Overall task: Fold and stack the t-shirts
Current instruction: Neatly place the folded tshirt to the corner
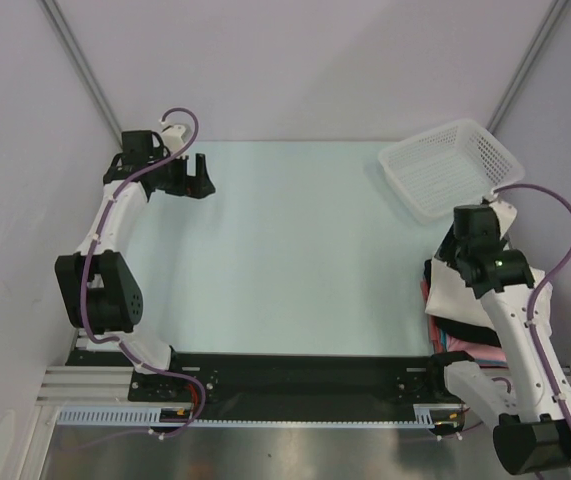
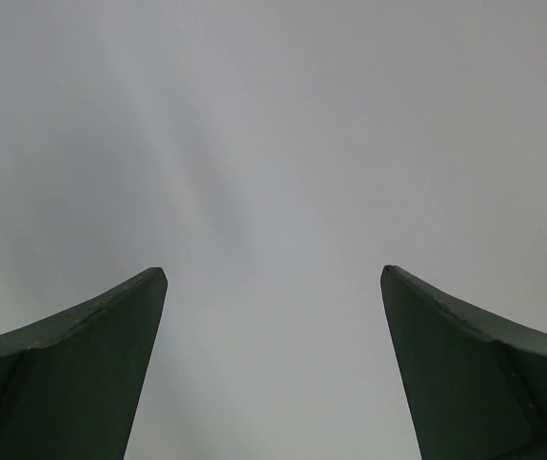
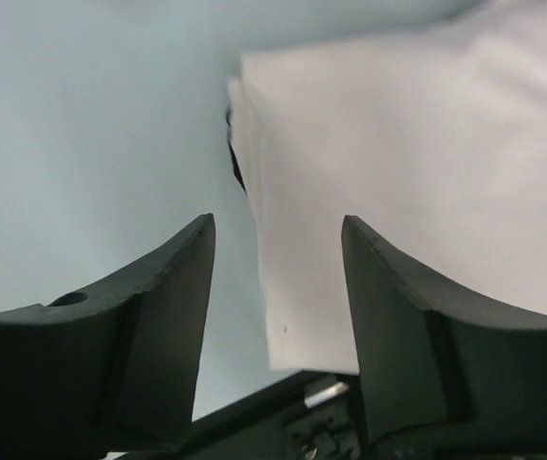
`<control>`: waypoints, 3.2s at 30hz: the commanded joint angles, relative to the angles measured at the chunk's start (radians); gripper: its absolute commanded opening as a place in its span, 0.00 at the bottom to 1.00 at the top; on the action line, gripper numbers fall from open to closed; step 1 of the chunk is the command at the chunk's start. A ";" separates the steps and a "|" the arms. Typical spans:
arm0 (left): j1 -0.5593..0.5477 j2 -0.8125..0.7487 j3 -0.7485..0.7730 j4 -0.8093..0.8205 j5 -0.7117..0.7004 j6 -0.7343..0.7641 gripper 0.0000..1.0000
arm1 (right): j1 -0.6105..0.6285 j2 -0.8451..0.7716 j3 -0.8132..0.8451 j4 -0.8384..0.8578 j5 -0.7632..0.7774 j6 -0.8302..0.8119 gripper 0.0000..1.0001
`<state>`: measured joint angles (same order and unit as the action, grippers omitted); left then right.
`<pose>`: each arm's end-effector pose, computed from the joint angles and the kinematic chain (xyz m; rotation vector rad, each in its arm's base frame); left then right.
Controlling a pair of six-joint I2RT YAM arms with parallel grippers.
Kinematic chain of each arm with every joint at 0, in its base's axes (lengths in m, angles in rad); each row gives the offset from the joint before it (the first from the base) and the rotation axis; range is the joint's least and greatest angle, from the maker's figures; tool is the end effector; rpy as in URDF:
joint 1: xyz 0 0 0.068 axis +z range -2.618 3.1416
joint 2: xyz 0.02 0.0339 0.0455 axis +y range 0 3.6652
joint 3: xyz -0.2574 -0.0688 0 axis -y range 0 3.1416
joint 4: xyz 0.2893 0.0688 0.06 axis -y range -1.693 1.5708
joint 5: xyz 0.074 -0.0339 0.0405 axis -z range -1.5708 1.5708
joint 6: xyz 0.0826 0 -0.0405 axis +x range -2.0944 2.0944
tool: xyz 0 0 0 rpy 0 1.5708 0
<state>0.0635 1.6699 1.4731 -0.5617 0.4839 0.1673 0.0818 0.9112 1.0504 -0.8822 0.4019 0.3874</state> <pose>0.4492 -0.0099 0.2707 0.3551 2.2342 -0.4401 0.2527 -0.0117 0.3150 0.5397 2.1861 -0.2153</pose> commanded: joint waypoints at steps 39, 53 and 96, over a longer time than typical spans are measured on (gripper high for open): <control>0.009 -0.018 0.003 0.016 0.127 0.031 1.00 | 0.355 0.012 -0.257 -0.601 -0.006 1.288 0.62; 0.007 -0.010 0.012 0.003 0.145 0.035 1.00 | 0.308 0.051 -0.305 -0.568 0.212 1.414 0.50; 0.007 0.019 0.015 -0.004 0.153 0.060 1.00 | 0.135 -0.029 -0.149 -0.635 0.058 1.156 0.00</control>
<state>0.0643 1.6833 1.4532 -0.5716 0.6060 0.1967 0.2317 0.9371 0.8165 -1.3052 0.4179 1.5547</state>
